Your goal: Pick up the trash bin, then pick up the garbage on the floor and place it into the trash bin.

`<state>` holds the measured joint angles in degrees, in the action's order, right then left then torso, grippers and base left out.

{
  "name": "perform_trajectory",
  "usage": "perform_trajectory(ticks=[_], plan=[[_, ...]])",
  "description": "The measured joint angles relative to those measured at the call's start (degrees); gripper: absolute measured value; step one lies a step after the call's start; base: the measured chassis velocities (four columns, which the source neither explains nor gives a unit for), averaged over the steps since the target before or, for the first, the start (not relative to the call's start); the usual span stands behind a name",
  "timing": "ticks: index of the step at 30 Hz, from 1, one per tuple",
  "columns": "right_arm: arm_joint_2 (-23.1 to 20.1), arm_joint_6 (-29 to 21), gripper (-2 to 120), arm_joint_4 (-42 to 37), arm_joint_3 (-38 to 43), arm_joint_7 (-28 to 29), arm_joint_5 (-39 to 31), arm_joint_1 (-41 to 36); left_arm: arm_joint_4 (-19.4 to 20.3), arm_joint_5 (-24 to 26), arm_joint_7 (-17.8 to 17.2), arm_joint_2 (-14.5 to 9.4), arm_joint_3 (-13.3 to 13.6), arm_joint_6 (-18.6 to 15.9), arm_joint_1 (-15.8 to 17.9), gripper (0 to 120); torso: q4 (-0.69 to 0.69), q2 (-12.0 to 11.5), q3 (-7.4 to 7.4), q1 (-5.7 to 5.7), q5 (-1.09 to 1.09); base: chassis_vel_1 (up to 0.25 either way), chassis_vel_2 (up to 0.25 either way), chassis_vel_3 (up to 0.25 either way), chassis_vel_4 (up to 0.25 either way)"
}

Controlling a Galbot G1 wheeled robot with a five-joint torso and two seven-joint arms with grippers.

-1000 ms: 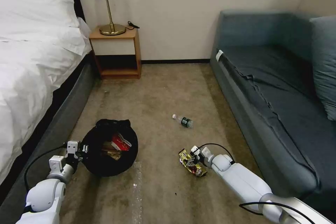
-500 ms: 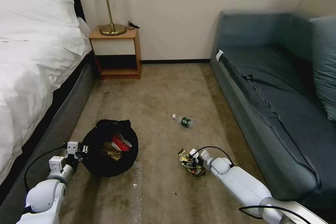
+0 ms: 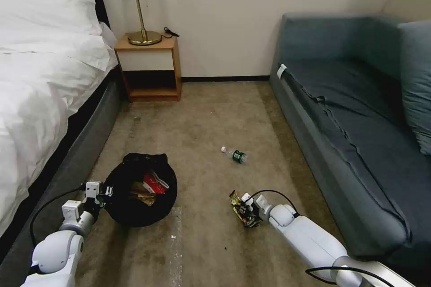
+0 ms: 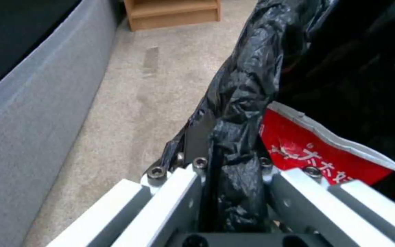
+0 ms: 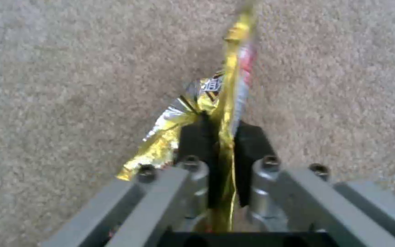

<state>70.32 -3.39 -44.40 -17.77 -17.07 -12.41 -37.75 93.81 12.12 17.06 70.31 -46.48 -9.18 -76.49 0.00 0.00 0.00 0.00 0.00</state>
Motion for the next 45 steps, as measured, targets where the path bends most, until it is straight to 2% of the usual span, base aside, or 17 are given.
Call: perform_trajectory(ticks=[1, 22, 31, 39, 42, 45], plan=[[-0.1, 0.0, 0, -0.3, 0.0, 0.2, 0.0, -0.1, 0.0, -0.1, 0.0, 0.1, 0.0, 0.0, -0.1, 1, 0.00, 0.0, 0.00, 0.00, 0.00, 0.000, 0.000, 0.000, 0.000], [-3.5, -0.1, 0, -5.1, 1.6, 1.6, -1.1, 0.7, 0.6, -0.5, 0.1, 0.6, 0.4, 0.4, -0.5, 1, -0.01, 0.0, 0.00, 0.00, 0.00, 0.000, 0.000, 0.000, 0.000], [-5.3, -0.5, 0, -9.4, 2.7, 2.8, -6.1, 4.6, 0.9, -0.7, 0.1, 0.9, 0.8, 0.4, -0.3, 1, 0.00, 0.0, 0.00, 0.00, 0.00, 0.000, 0.000, 0.000, 0.000], [-9.0, -1.6, 0, -16.2, 2.7, 3.8, -12.9, 7.9, 1.2, -0.5, 0.2, 0.7, 0.6, 0.4, -0.3, 1, 0.00, 0.0, 0.00, 0.00, 0.01, 0.000, 0.000, 0.000, 0.000], [-11.8, -3.3, 0, -23.7, 1.8, 4.9, -16.6, 10.0, 1.4, -0.3, 0.2, 0.7, 0.6, 0.5, -0.4, 1, 0.00, 0.0, 0.00, 0.00, 0.00, 0.000, 0.000, 0.000, 0.000], [-13.0, -3.9, 0, -27.4, 1.1, 5.4, -18.0, 10.5, 1.4, -0.3, 0.2, 0.7, 0.6, 0.5, -0.5, 1, -0.01, 0.0, 0.00, 0.00, 0.00, 0.000, 0.000, 0.000, 0.000]])
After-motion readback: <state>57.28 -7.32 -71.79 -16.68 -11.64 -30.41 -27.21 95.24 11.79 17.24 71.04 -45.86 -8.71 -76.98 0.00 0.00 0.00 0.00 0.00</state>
